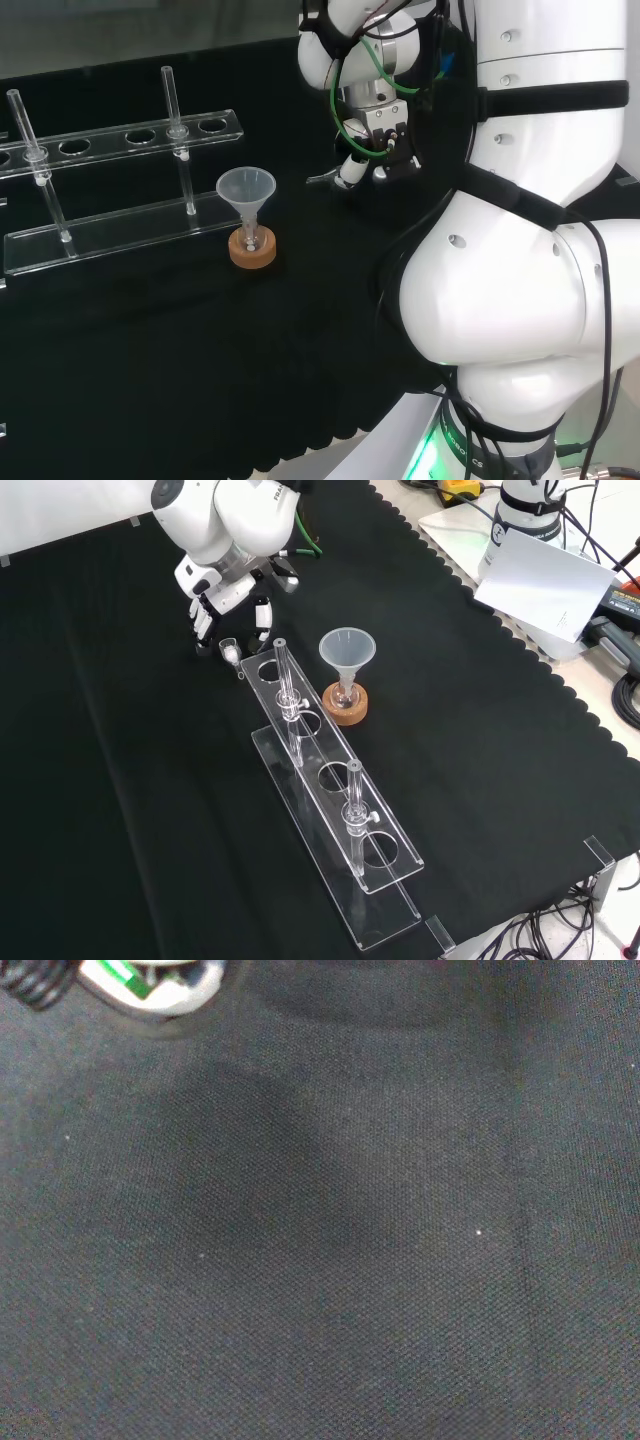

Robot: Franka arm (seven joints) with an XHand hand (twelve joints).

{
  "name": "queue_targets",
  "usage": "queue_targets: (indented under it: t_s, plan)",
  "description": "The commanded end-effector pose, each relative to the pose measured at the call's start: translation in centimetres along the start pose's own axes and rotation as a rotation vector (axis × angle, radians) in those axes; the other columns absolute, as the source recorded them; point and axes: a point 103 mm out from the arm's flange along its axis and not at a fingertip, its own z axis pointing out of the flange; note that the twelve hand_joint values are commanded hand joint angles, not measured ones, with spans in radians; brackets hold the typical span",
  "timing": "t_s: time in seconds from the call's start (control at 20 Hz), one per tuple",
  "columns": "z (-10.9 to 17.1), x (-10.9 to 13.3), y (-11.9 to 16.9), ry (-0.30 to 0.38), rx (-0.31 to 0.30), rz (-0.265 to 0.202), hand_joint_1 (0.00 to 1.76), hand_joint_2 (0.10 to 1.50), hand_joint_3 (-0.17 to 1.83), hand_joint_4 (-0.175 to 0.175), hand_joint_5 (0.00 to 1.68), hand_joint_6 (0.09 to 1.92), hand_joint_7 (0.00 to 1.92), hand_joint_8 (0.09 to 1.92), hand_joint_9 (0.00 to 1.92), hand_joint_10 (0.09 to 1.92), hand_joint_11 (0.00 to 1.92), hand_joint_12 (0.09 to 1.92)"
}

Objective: Pick up the weighing funnel.

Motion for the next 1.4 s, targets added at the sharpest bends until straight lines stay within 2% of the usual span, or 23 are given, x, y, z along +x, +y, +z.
queue_targets:
  t_s: [0.05, 0.45, 1.4]
  plan:
    - [0.21, -0.12, -0.09, -0.016, 0.006, 0.01, 0.86, 0.64, 0.53, -0.031, 0.61, 0.55, 0.55, 0.71, 0.82, 0.49, 0.57, 1.3]
    - [0.44, -0.42, -0.05, -0.018, 0.014, 0.02, 0.87, 0.64, 0.54, -0.022, 0.65, 0.7, 0.55, 0.72, 0.82, 0.49, 0.57, 1.3]
    - [0.81, -0.12, 0.78, -0.026, 0.023, 0.009, 0.86, 0.65, 0.56, -0.021, 0.62, 0.73, 0.56, 0.72, 0.83, 0.49, 0.58, 1.3]
